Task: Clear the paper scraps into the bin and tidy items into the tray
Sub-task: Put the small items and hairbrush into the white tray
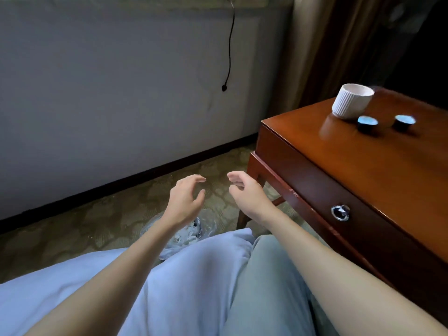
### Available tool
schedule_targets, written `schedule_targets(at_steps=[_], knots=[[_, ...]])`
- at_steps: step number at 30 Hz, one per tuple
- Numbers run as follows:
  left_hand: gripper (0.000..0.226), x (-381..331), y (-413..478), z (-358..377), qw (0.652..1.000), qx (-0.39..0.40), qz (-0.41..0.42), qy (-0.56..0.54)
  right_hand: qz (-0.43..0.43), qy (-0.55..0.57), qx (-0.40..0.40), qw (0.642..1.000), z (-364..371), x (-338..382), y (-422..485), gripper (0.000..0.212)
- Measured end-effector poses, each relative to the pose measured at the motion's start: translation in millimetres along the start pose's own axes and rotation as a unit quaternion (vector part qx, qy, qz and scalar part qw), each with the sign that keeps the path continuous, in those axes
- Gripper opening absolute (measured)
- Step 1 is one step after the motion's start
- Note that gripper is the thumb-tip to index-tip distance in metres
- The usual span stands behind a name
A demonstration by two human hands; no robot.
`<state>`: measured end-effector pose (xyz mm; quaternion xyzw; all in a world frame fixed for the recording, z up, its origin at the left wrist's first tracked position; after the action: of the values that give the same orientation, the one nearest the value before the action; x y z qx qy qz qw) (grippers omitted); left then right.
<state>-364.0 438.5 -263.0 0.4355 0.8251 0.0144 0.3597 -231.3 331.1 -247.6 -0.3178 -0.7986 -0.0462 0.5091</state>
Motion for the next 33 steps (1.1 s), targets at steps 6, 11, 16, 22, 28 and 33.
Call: schedule_targets(at_steps=[6, 11, 16, 22, 28, 33], knots=[[0.033, -75.2, 14.8, -14.6, 0.998, -0.016, 0.066, -0.005, -0.040, -0.011, -0.034, 0.999, -70.9, 26.0, -40.9, 0.036], [0.032, -138.7, 26.0, -15.4, 0.993, -0.017, 0.118, -0.010, -0.067, -0.020, -0.071, 0.995, -127.9, 37.8, -72.9, 0.032], [0.030, -195.2, 43.4, -5.6, 0.989, -0.014, 0.141, -0.031, -0.060, -0.036, -0.107, 0.992, -178.2, 25.6, -98.9, 0.032], [0.033, -272.8, 60.5, 23.2, 0.977, 0.006, 0.210, -0.036, -0.028, -0.049, -0.169, 0.984, -250.6, -7.2, -130.3, 0.035], [0.031, -330.0, 66.5, 63.9, 0.963, 0.046, 0.263, -0.031, 0.004, -0.071, -0.227, 0.971, -312.1, -41.8, -150.8, 0.037], [0.032, -355.6, 81.5, 94.9, 0.958, 0.072, 0.276, -0.011, 0.031, -0.084, -0.253, 0.963, -346.2, -67.1, -148.5, 0.038]])
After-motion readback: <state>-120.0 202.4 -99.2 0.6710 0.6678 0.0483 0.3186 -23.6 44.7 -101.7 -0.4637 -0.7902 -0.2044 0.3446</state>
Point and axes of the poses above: each hand's wrist, its own y-axis towards the middle knuckle, its own z-axis out of the palm, x = y × z, the point moved 10 cm from there along y, towards the middle knuckle, and after that the axes turned 11 degrees about z, right-handed, at the moved point
